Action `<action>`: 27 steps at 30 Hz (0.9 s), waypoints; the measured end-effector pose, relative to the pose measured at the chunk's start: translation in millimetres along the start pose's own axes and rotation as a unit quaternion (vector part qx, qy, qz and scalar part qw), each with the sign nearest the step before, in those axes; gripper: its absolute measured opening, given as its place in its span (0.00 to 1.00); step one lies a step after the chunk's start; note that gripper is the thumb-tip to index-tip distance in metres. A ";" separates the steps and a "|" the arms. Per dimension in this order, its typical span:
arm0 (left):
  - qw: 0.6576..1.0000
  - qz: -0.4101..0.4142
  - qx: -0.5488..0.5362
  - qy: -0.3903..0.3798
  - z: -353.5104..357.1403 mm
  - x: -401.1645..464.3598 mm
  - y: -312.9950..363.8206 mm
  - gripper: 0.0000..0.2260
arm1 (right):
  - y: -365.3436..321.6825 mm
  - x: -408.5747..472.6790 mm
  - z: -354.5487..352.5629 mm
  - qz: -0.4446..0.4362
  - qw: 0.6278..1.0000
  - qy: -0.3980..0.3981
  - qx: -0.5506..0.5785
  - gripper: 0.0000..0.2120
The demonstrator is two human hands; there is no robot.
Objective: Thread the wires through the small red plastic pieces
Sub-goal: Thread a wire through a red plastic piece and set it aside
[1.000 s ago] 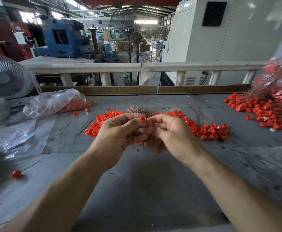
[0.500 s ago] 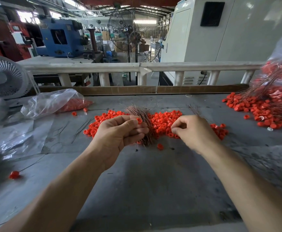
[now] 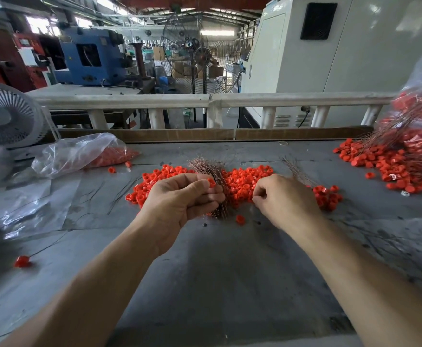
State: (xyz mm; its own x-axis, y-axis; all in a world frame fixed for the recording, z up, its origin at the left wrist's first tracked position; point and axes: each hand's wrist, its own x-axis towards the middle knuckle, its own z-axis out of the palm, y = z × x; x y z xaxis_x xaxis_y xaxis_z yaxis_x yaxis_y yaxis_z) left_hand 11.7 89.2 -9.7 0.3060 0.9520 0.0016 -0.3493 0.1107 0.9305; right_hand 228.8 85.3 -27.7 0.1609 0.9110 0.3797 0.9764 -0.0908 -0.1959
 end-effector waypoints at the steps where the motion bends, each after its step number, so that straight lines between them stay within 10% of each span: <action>1: 1.000 0.000 0.001 0.000 0.2 0.1 -0.2 0.08 | 0.8 0.4 1.0 0.000 1.000 0.003 0.013 0.04; 4: 1.000 0.000 0.002 -0.003 0.1 0.0 -0.4 0.07 | 2.0 -0.3 -0.9 0.013 0.980 -0.004 0.197 0.06; 9: 1.000 0.000 0.006 -0.006 0.9 1.5 -2.5 0.08 | -15.2 -6.9 -15.9 0.046 0.805 -0.076 0.587 0.03; 13: 1.000 0.001 0.002 -0.019 0.1 0.8 -3.1 0.12 | -26.2 -12.0 -19.5 0.070 0.711 -0.123 0.689 0.03; 27: 1.000 0.008 -0.002 -0.025 0.8 -0.9 -3.4 0.13 | -27.0 -14.7 -15.2 0.017 0.774 -0.050 0.631 0.01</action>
State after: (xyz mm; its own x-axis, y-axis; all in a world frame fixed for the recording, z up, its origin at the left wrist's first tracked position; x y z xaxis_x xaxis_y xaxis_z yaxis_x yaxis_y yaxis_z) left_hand 13.4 87.8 -12.5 0.3440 0.9383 0.0351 -0.3585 0.0967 0.9285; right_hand 202.3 68.3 -14.2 0.1110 0.9490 0.2952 0.0443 0.2920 -0.9554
